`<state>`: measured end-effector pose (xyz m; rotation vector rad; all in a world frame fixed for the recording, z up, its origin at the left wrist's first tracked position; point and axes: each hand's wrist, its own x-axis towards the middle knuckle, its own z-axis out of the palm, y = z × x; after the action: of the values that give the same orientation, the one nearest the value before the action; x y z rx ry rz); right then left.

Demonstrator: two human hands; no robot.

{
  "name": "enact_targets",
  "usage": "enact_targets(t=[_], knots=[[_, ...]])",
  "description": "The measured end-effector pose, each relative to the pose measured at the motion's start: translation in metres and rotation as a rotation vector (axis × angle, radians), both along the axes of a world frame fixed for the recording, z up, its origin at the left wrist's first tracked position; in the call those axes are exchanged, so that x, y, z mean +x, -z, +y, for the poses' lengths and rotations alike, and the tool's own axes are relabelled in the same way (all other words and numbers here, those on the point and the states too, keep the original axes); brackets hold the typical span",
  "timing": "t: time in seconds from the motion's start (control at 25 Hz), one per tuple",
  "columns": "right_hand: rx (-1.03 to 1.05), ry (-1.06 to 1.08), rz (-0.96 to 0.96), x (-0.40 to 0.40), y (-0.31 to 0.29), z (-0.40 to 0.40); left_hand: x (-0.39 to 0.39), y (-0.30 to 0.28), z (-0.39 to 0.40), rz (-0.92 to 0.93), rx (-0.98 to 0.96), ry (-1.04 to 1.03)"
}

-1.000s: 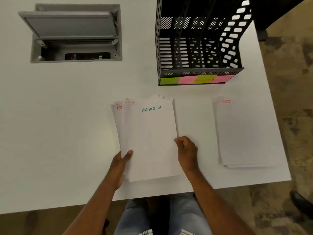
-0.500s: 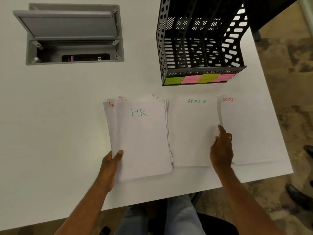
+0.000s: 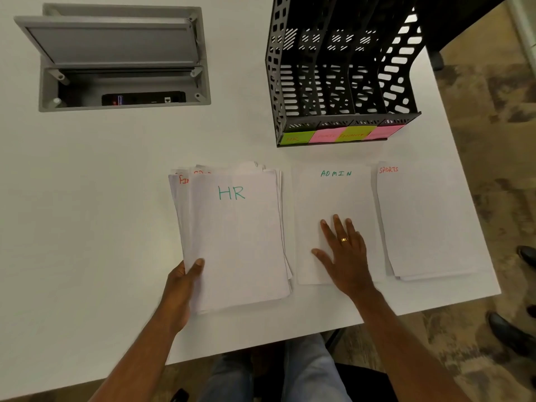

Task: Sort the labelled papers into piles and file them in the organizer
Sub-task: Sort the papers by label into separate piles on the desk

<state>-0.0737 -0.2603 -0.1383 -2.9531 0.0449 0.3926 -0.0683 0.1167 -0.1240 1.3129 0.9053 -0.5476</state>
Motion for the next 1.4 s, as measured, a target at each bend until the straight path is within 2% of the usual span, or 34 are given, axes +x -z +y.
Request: enact_targets(t=[0.16,0.24,0.28,0.36,0.48,0.64,0.84,1.0,1.12,1.24,1.4], knots=[[0.099,0.041,-0.055,0.01,-0.019,0.008,-0.001,-0.002,0.007,0.027,-0.021,-0.012],[0.313,0.195,-0.164,0.014,-0.032,0.04,-0.002,-0.003,0.011,0.047,-0.051,-0.025],[0.454,0.307,-0.156,0.017,-0.039,0.063,-0.003,-0.004,0.014,0.059,-0.065,-0.033],[0.666,0.51,-0.003,0.027,-0.051,0.111,-0.005,-0.004,0.019,0.082,-0.083,-0.053],[0.794,0.649,0.167,0.033,-0.049,0.161,-0.007,-0.007,0.029,0.084,-0.079,-0.068],[0.739,0.713,0.092,0.027,-0.04,0.186,-0.01,-0.011,0.04,0.026,-0.098,-0.066],[0.627,0.593,0.03,0.018,-0.038,0.183,-0.015,-0.01,0.052,0.004,-0.125,-0.057],[0.51,0.571,-0.114,0.016,-0.043,0.163,-0.018,-0.013,0.062,0.008,-0.087,-0.113],[0.506,0.551,-0.081,0.016,-0.045,0.147,-0.02,-0.018,0.082,0.01,-0.083,-0.21],[0.518,0.424,-0.036,0.008,-0.044,0.149,-0.019,-0.03,0.11,-0.012,-0.072,-0.313],[0.425,0.323,-0.053,-0.002,-0.044,0.16,-0.014,-0.047,0.137,-0.059,-0.046,-0.388]])
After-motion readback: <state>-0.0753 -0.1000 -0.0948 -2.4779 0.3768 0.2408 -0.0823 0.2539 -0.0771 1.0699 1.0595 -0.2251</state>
